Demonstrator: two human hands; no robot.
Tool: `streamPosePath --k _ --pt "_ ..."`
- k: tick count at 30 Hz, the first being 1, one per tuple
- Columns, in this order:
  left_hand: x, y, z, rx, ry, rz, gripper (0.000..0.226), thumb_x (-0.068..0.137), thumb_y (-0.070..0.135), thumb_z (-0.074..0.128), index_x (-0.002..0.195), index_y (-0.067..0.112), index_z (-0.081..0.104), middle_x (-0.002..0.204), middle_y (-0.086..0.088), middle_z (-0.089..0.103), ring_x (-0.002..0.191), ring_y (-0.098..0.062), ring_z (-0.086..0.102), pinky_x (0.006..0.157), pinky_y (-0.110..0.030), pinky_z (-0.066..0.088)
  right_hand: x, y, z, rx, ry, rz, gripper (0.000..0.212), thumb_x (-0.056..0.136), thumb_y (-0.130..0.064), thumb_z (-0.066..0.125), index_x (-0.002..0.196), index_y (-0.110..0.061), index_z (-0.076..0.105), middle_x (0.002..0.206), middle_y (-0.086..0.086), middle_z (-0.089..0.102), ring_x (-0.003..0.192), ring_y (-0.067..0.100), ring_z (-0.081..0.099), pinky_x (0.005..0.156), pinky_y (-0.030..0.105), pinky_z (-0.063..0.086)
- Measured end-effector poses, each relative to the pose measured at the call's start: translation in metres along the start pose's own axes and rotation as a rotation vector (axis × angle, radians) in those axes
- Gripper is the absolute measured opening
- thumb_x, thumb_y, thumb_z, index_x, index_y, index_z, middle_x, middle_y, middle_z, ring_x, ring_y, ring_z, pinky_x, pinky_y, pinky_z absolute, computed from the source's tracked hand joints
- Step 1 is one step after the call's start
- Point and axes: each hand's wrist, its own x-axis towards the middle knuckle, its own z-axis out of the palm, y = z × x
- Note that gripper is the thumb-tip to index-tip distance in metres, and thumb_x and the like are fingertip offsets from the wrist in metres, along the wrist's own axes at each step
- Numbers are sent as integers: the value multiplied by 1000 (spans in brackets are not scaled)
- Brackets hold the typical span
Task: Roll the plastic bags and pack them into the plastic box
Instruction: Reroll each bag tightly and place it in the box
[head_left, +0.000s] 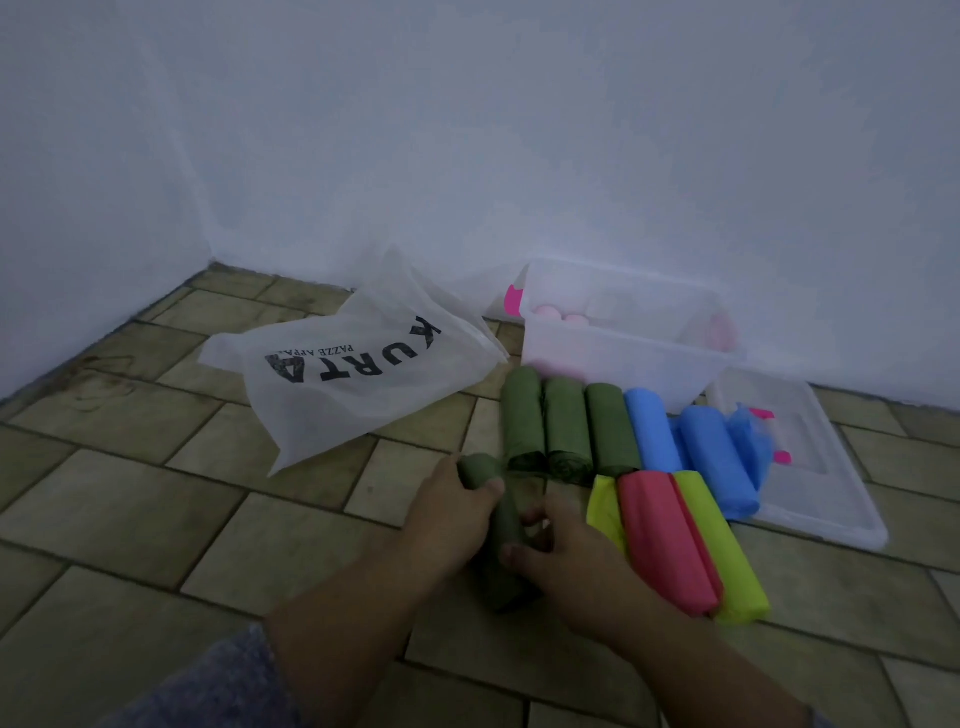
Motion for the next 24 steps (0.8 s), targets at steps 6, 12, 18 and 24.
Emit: streamPosePath --k 6,12,18,24 --pt "-3 13 8 -675 -83 -209 31 85 21 66 113 25 52 110 -9 60 94 -29 63 70 -41 57 -2 1 -11 542 -47 109 18 82 -23 69 93 -17 57 96 4 68 86 19 66 79 42 54" --pt "30 81 8 -425 -168 95 40 85 31 65 120 21 51 118 -6 59 104 -23 59 91 -46 52 20 -13 -86 853 -140 38 23 67 -4 73 85 -13 62 81 9 67 74 22 66 63 33 54" --pt "109 169 2 197 32 425 60 91 45 52 140 14 37 142 -9 42 122 -26 47 101 -36 40 80 -44 -192 891 96 -83 15 75 -6 63 88 -10 57 77 10 66 61 19 69 54 30 57" --pt "151 180 20 647 -80 307 74 92 40 52 145 -1 21 152 -18 24 134 -32 33 106 -36 31 170 -40 -235 153 369 143 26 86 -9 63 109 -2 56 102 20 61 86 32 63 64 43 57"
